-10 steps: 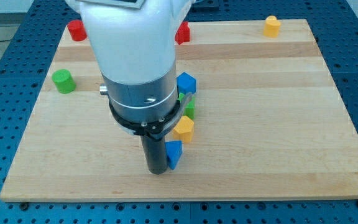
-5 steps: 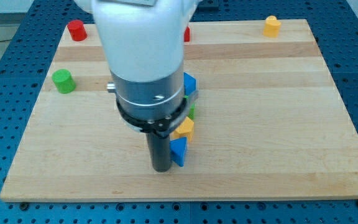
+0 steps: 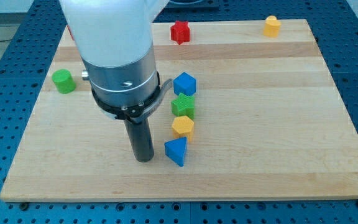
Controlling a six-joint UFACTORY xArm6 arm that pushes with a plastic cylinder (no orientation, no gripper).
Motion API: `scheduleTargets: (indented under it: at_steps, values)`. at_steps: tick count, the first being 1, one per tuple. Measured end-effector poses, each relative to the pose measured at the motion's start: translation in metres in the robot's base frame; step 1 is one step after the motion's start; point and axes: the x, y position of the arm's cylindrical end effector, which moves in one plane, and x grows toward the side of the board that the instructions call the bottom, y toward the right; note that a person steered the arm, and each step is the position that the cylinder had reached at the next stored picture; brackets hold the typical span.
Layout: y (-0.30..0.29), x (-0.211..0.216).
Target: Place blue triangle below yellow hexagon
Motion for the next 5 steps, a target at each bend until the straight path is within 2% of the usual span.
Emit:
scheduleTargets:
  at_steps: [5]
  values:
    - [0.017, 0.0]
